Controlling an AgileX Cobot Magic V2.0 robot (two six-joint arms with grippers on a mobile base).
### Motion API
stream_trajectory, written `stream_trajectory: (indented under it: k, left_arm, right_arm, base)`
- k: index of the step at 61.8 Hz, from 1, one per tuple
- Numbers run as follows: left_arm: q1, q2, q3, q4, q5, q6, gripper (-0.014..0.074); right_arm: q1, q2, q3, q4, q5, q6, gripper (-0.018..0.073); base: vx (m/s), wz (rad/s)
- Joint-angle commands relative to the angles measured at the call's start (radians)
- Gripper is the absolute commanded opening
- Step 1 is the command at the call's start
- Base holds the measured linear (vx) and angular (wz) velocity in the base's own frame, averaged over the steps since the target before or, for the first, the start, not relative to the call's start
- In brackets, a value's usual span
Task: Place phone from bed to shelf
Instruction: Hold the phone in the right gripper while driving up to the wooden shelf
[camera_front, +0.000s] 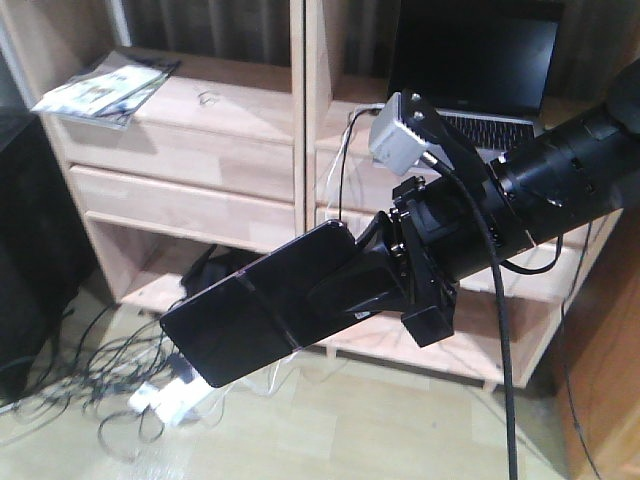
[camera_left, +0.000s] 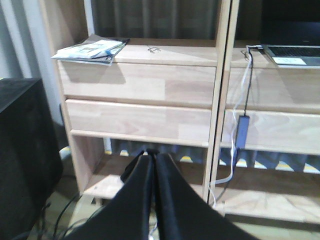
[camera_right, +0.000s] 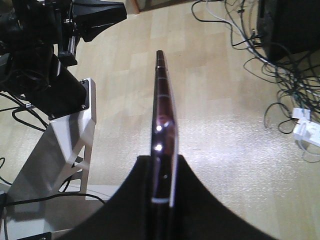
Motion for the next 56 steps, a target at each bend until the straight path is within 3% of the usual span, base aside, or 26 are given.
stream_trajectory:
  k: [1,56]
  left_arm:
    - [0.001,-0.005,0.002,-0.01,-0.071,-0.004,0.0001]
    - [0.001,-0.005,0.002,-0.01,-0.071,-0.004,0.0001]
  right_arm:
    - [-0.002,-0.04,-0.025,0.079,0.064,-0.012,-0.0001]
    - [-0.002,-0.04,-0.025,0.079,0.065,-0.012,-0.0001]
  base:
    - [0.36,-0.08]
    - [0.29,-0.26]
